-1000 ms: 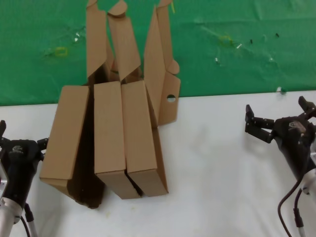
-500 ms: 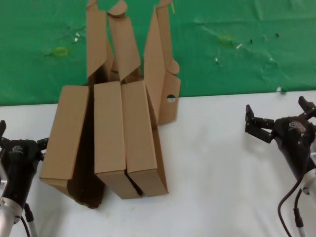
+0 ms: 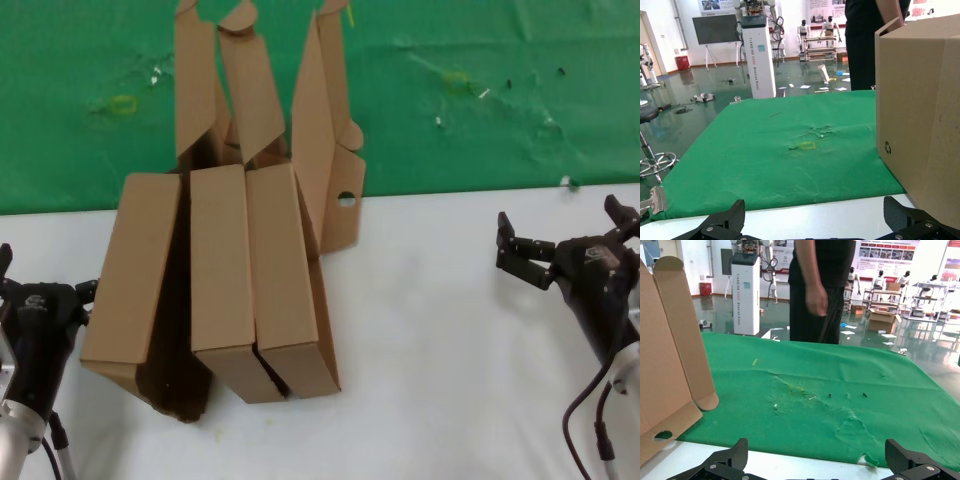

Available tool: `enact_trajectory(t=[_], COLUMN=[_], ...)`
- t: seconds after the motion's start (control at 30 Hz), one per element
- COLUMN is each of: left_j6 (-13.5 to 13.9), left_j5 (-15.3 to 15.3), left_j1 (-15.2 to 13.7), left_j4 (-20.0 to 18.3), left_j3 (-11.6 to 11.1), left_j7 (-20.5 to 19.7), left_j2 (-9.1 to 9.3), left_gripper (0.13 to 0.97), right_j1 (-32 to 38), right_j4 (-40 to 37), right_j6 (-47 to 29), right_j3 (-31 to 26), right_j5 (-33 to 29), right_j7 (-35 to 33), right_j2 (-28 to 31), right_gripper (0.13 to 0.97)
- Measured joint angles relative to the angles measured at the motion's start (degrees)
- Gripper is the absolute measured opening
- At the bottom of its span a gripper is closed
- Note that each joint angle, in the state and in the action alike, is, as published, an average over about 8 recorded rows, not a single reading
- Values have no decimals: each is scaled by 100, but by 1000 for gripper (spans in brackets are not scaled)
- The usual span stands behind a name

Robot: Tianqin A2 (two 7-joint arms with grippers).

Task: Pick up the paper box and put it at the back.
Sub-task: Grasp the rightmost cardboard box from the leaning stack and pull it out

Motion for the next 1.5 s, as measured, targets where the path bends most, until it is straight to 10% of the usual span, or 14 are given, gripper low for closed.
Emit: enact_trajectory(t=[1.5], left_j6=[0], left_j5=[0], left_j1=[0], left_j4=[0], left_j3=[0], left_j7=[0], left_j2=[0], left_gripper=[966], right_j1=[0], right_j4=[0], right_j6=[0], right_j3=[0], right_j5=[0], right_j7=[0], right_j2=[0], right_gripper=[966])
